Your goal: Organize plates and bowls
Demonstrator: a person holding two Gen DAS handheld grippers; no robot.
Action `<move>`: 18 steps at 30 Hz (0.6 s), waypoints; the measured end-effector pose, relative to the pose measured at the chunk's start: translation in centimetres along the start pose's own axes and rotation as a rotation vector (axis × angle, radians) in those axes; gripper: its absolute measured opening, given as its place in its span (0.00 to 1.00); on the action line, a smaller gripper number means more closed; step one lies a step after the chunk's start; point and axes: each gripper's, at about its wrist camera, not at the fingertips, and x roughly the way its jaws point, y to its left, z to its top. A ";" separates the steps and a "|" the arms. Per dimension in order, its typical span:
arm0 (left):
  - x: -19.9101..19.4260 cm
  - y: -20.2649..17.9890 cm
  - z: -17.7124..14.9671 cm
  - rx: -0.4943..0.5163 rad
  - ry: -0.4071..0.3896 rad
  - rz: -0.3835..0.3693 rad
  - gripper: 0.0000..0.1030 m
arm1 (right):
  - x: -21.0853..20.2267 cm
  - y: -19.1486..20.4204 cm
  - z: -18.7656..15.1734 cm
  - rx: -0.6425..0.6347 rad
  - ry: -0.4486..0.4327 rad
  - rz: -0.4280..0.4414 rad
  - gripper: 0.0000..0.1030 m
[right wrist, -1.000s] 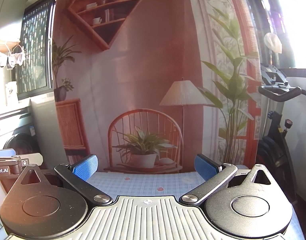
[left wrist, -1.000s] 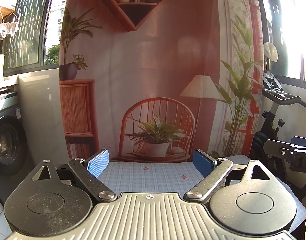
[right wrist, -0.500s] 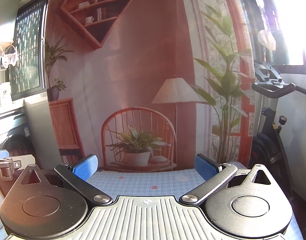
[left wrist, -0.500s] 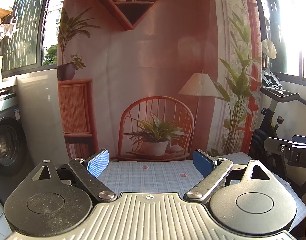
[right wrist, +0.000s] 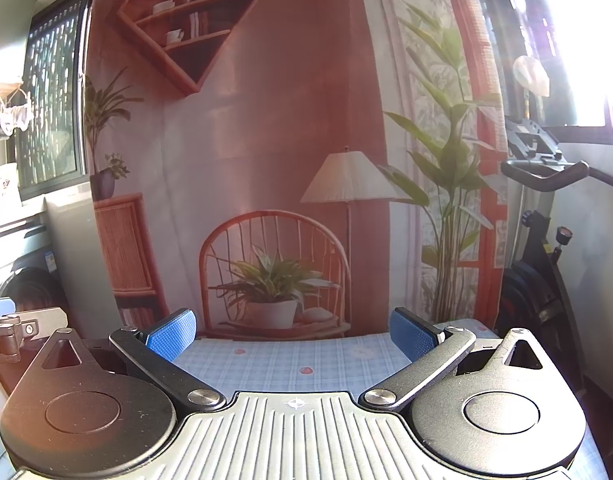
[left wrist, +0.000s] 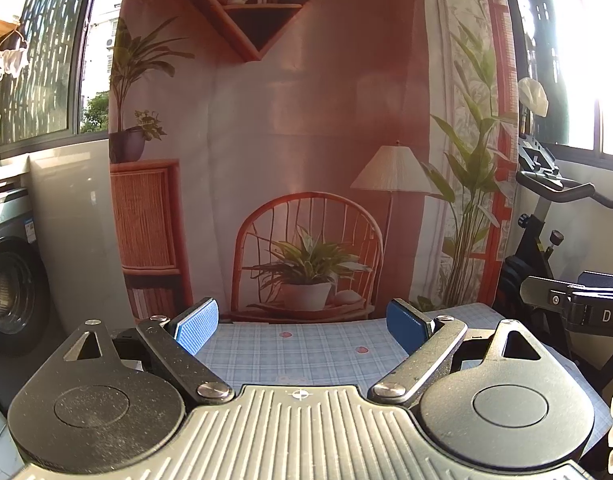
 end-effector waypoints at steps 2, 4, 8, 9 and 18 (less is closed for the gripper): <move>0.0 0.0 0.0 0.000 0.000 -0.001 0.90 | 0.0 -0.1 0.0 0.000 0.002 0.000 1.00; 0.0 0.0 0.0 0.002 0.000 -0.005 0.90 | 0.0 -0.1 -0.1 0.000 0.003 0.001 1.00; 0.0 0.1 -0.1 0.006 -0.001 -0.013 0.90 | 0.1 -0.1 0.0 0.001 0.003 0.001 1.00; -0.1 0.1 -0.1 0.007 -0.001 -0.016 0.90 | 0.1 -0.1 -0.1 0.001 0.004 0.001 1.00; 0.0 0.4 -0.2 0.012 0.001 -0.027 0.90 | 0.1 -0.1 -0.6 0.000 0.008 0.002 1.00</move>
